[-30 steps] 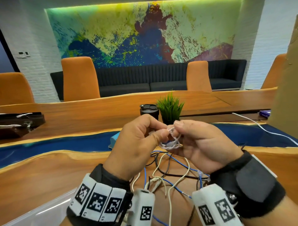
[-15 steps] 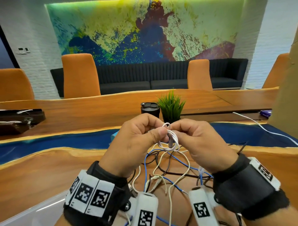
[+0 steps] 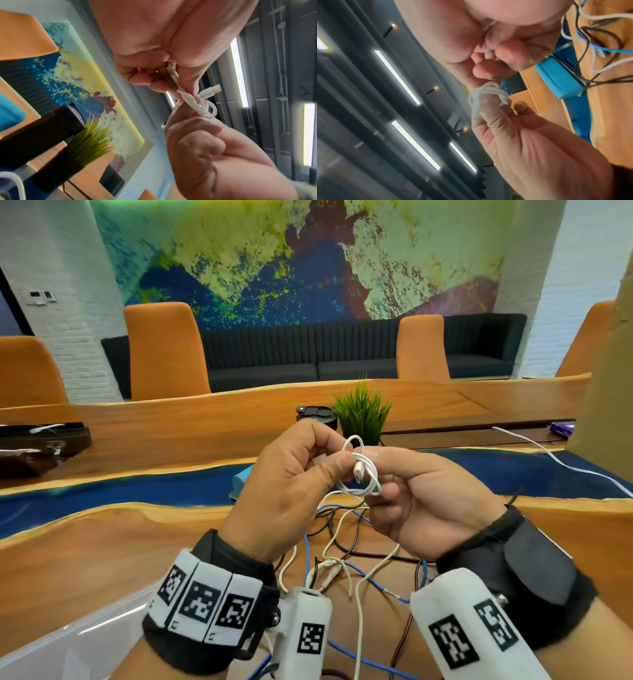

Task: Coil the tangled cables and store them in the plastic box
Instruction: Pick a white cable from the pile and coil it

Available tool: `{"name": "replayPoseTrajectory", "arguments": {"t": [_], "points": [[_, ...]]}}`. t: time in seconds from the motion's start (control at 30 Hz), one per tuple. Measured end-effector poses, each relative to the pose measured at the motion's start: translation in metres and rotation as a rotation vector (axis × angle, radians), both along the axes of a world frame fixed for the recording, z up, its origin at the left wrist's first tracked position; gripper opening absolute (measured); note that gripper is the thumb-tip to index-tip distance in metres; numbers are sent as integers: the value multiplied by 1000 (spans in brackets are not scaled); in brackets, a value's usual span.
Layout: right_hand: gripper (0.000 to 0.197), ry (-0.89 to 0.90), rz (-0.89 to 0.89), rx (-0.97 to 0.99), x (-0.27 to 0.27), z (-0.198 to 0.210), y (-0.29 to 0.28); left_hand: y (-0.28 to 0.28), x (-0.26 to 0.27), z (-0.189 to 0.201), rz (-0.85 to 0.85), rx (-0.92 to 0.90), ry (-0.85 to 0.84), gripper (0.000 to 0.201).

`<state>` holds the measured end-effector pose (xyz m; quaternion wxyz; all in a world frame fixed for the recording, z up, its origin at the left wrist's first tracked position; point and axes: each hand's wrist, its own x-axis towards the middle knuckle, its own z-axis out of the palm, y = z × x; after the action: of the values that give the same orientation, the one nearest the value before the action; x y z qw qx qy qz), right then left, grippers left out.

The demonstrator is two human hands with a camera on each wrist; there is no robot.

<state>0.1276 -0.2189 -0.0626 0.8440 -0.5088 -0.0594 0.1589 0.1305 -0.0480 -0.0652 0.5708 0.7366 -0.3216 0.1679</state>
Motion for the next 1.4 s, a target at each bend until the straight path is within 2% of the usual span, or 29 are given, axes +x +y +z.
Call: {"name": "replayPoseTrajectory", "arguments": {"t": [0.17,0.27,0.37,0.43,0.53,0.63,0.67,0.73,0.8,0.83,0.9,1.0,1.1,1.23,1.4], "points": [[14,44,185,83,-2,1,-3,-4,-3,1,148,27,-195,5],[22,-75,209,27,-6,1,0,-5,-3,0,197,1,-250,12],[12,-220,34,-211,-11,5,1,-2,-2,0,207,65,-277,29],[6,-308,-93,-374,-10,8,-4,0,1,-2,280,139,-306,29],[7,-460,-270,-591,-10,11,-8,0,1,-3,376,302,-361,30],[12,-613,-381,-700,-11,9,-6,-1,1,-2,415,433,-369,31],[15,-647,-388,-709,-10,10,-5,0,1,-2,388,405,-344,28],[21,-676,-396,-708,-10,11,-9,1,1,0,326,229,-238,20],[16,-725,-444,-759,-9,14,-14,0,1,3,301,45,-105,15],[15,-765,-482,-809,-8,15,-17,0,1,4,294,-1,-58,15],[17,-861,-564,-890,-8,15,-21,0,1,3,292,18,-36,15],[19,-989,-612,-887,-9,16,-20,2,-1,3,299,266,-55,29],[16,-1074,-527,-967,-11,16,-17,2,-9,9,315,444,-113,39],[14,-1066,-473,-922,-11,13,-12,-1,-17,15,290,448,-197,19],[12,-969,-422,-741,-9,14,-13,2,-12,14,187,312,-72,10]]}}
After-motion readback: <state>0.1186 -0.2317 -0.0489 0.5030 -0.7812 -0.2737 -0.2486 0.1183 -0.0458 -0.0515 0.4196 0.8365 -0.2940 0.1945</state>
